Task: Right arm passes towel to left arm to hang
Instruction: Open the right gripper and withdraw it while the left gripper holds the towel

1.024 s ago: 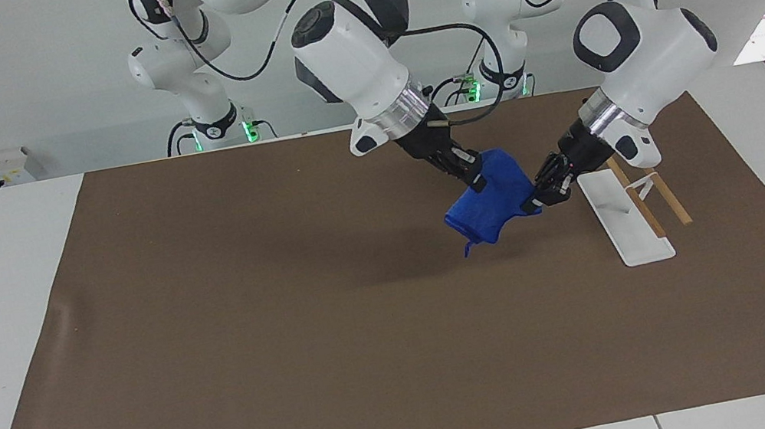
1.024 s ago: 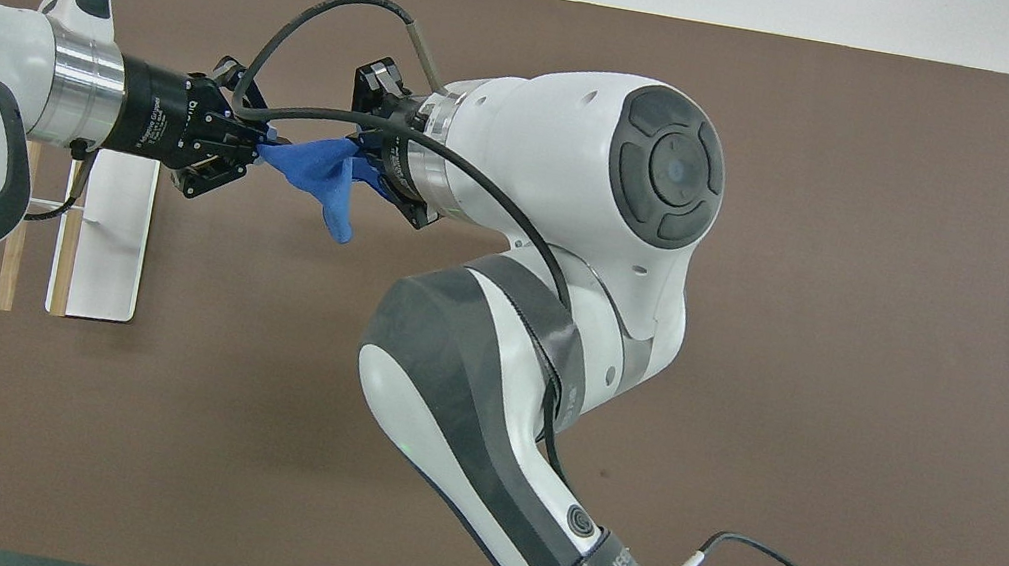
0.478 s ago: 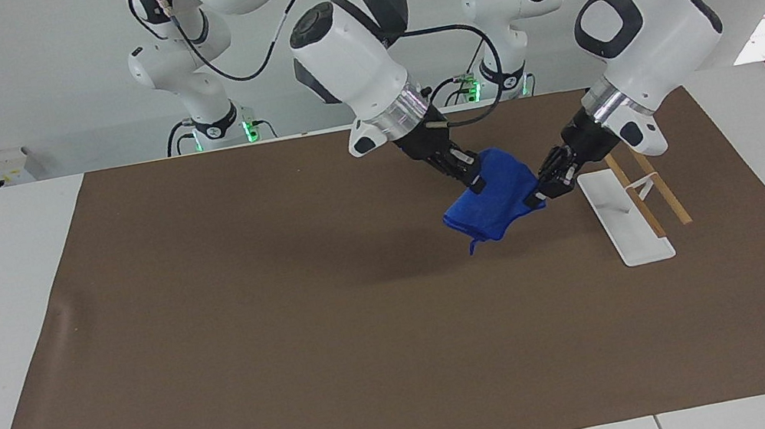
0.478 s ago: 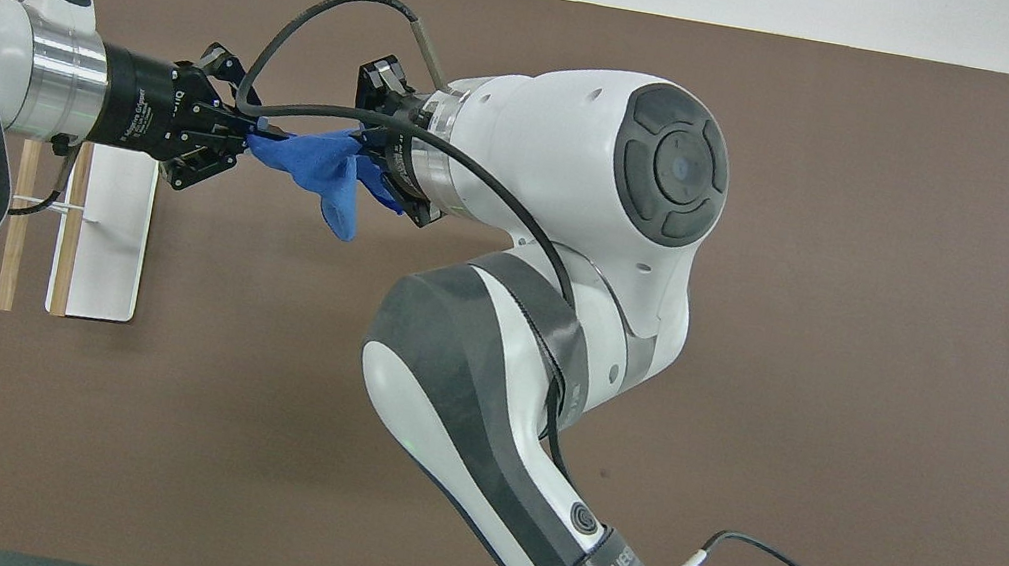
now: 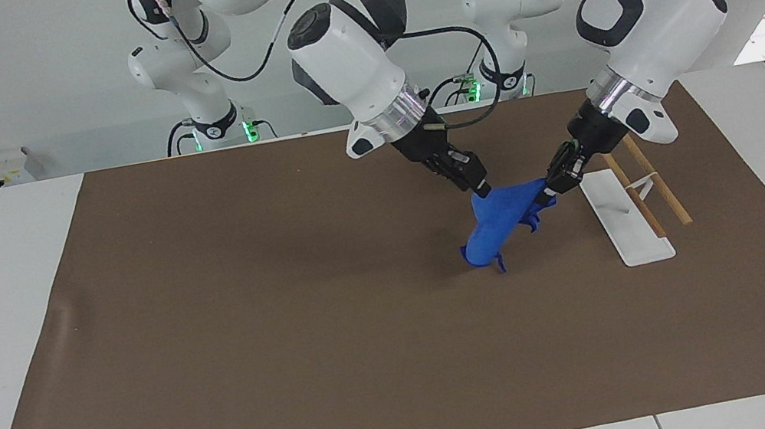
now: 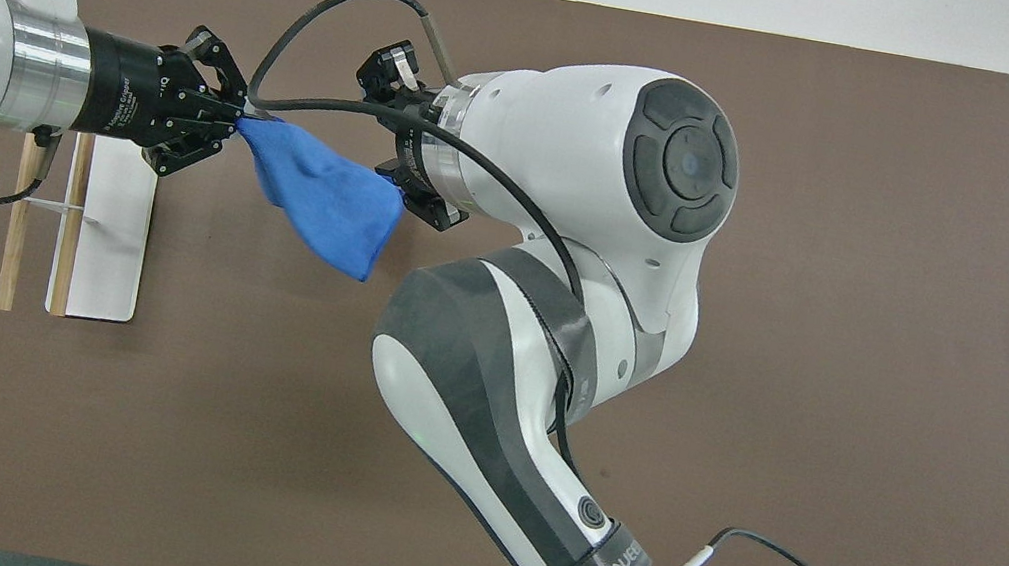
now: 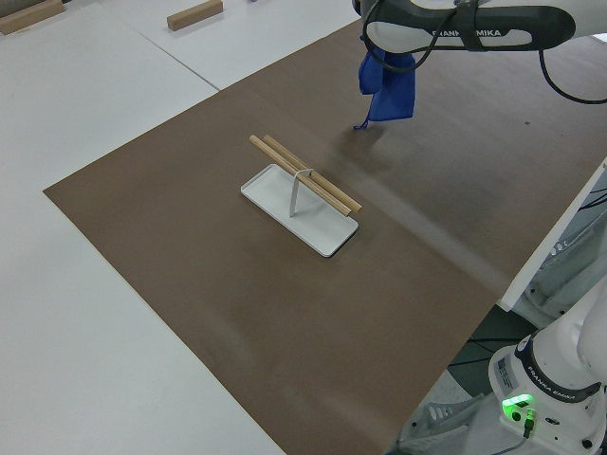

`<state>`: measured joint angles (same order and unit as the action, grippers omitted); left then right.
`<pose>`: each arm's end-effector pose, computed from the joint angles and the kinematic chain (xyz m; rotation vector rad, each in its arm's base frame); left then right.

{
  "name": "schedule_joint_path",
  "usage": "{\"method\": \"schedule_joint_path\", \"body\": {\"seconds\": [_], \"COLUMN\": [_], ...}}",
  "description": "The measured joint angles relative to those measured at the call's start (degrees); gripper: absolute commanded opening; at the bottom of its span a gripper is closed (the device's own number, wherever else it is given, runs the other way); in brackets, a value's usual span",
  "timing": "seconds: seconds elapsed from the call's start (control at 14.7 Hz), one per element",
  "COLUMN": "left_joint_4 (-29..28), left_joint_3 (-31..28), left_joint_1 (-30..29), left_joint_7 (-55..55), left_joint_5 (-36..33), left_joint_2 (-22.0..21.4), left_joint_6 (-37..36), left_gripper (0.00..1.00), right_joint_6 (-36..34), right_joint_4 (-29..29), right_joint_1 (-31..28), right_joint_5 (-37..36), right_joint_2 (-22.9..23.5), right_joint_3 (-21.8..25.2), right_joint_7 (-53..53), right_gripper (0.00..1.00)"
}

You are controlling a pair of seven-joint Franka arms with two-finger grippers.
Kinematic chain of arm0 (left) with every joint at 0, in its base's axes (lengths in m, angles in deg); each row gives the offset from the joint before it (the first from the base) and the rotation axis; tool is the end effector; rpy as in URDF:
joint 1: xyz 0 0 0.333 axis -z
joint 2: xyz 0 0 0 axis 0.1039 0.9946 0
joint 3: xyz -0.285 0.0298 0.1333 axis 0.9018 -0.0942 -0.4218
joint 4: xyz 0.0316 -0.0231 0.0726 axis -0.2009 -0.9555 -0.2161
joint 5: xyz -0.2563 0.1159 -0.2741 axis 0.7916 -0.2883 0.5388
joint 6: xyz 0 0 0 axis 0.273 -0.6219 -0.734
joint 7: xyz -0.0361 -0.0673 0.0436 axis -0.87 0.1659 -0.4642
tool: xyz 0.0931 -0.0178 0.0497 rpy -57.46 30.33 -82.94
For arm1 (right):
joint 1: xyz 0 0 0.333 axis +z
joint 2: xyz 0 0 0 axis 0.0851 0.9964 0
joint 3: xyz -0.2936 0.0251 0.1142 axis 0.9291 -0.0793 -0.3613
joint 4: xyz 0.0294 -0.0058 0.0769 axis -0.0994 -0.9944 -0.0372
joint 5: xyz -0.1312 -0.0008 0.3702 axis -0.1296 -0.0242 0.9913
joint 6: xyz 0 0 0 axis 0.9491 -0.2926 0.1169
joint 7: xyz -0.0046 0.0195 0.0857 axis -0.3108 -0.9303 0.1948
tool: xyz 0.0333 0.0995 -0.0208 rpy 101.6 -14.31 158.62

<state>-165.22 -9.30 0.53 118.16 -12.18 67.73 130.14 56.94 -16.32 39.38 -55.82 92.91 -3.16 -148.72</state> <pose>0.5822 -0.1386 0.5202 2.3055 1.1470 -0.1248 0.5897 0.4257 0.5425 -2.2133 1.1758 0.0455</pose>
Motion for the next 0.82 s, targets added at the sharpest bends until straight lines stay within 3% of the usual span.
{"method": "schedule_joint_path", "body": {"seconds": [0.14, 0.34, 0.55, 0.82], "left_joint_4": [0.1, 1.1, 1.6, 1.4], "left_joint_3": [-0.1, -0.5, -0.9, -1.1], "left_joint_1": [-0.1, -0.3, -1.7, -5.5], "left_joint_7": [-1.0, -1.6, -4.2, -11.0], "left_joint_5": [-1.6, -6.6, -15.4, -21.9], "left_joint_2": [-0.7, -1.7, -2.0, -2.0], "left_joint_6": [0.3, 1.0, 1.9, 3.0], "left_gripper": [0.00, 0.00, 0.00, 0.00], "right_joint_6": [-3.0, -9.4, -17.6, -27.2], "right_joint_4": [0.1, 0.2, 0.5, 0.7], "right_joint_1": [-0.7, -3.3, -10.6, -21.3], "right_joint_5": [-7.0, -11.8, -14.3, -16.6], "right_joint_2": [-0.1, -0.2, -0.7, -3.1], "right_joint_3": [0.0, 0.3, 0.8, 0.9], "right_joint_7": [3.4, 17.7, 36.4, 55.6], "right_gripper": [1.00, 1.00, 1.00, 1.00]}}
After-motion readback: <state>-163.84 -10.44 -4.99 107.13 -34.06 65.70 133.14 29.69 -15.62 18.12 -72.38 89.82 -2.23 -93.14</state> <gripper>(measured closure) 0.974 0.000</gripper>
